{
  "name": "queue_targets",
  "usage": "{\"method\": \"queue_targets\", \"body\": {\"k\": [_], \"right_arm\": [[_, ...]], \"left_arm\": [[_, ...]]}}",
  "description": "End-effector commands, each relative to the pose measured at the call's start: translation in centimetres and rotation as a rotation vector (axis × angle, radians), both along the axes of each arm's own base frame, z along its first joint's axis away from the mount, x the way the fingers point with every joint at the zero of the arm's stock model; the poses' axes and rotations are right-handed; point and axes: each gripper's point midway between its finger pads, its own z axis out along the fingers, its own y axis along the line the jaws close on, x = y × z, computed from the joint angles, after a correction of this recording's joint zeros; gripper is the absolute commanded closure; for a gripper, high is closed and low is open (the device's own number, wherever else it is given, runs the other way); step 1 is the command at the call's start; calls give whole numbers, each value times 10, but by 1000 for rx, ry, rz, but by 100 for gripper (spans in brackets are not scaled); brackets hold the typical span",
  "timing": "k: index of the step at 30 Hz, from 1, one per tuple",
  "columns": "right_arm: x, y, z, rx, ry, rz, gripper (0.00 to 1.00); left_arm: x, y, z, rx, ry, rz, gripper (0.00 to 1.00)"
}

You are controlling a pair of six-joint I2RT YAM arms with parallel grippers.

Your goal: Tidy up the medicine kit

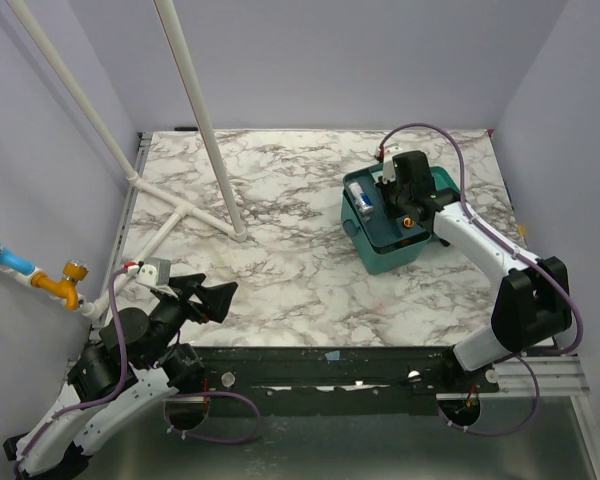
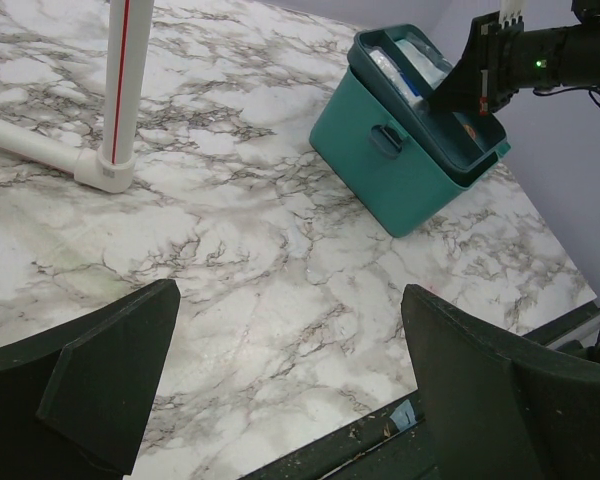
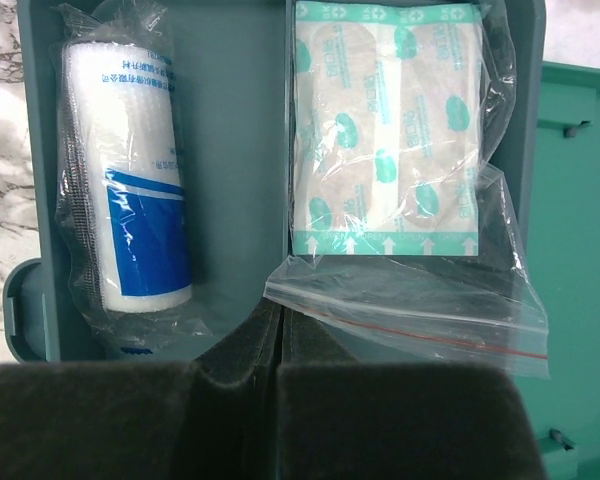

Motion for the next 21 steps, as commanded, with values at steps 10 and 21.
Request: {"method": "queue_targets", "body": {"k": [10, 21], "right_arm": [[-12, 11, -14, 62, 18, 50, 99], [-19, 5, -3, 51, 15, 39, 99]], "left_arm": [[-2, 5, 6, -32, -32, 10, 4], [-2, 4, 5, -29, -29, 6, 4]]}}
